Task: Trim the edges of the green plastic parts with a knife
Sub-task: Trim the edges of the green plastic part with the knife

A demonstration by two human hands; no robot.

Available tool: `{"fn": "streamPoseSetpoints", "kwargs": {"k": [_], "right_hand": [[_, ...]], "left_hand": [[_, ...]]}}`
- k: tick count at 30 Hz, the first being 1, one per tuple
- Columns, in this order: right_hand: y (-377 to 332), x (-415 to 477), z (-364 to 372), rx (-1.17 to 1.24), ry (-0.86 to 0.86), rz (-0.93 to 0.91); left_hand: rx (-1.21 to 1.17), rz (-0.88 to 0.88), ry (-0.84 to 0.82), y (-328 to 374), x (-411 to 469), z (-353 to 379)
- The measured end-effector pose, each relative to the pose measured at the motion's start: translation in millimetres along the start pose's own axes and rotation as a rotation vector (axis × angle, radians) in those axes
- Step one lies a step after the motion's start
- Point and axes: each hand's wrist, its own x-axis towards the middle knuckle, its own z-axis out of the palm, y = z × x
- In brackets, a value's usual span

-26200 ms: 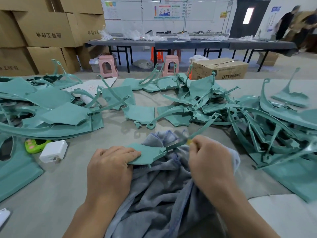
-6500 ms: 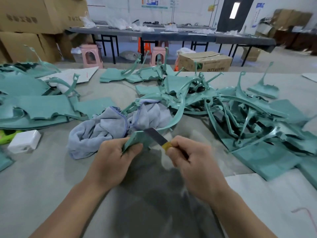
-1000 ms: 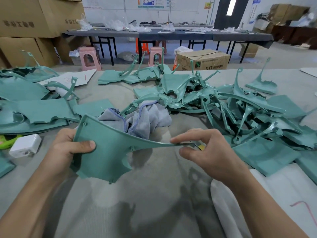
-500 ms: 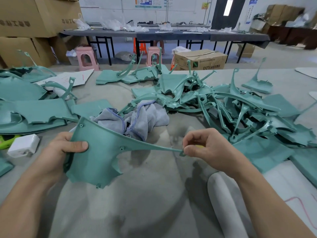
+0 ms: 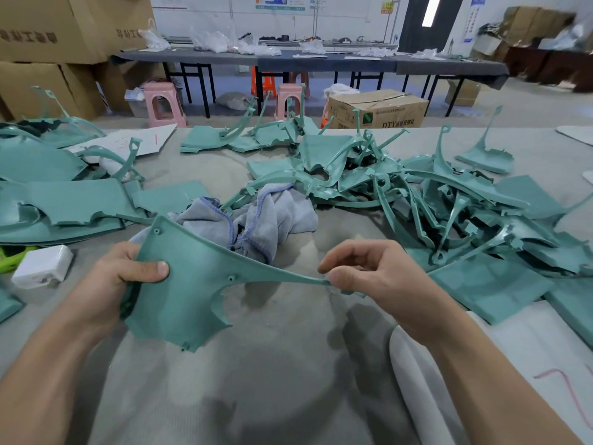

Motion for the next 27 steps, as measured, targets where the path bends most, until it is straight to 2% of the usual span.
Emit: {"fn": "streamPoseSetpoints", "kwargs": {"k": [10,15,18,21,24,27], "right_hand": [[-1.3,-1.8,6.9,0.01,-0.101,0.075],[3.9,1.9,16.4,-0.047,-0.089,0.074],[9.2,6.2,19.8,0.042,-0.01,0.1],[12.8,10.7,18.0,0.17,0.145,0.118],[16.3,12.8,14.6,0.047,0.326,0.054],[16.6,11.3,11.9,-0.018,0.329,-0.014]], "left_hand": [[-0.02,0.026,0.022,1.7,-2.8,8.1],[0.008,0.036,0.033,-1.3,0.1,4.2],[0.027,0.03,0.01,-2.7,2.2,1.4],[0.052,0.01,-0.015,-4.5,4.3,-2.9],[0.044,0.008,-0.022,-4.9,4.4,-3.9],[0.025,0.034,-0.012,-4.6,4.3,-1.8]]}}
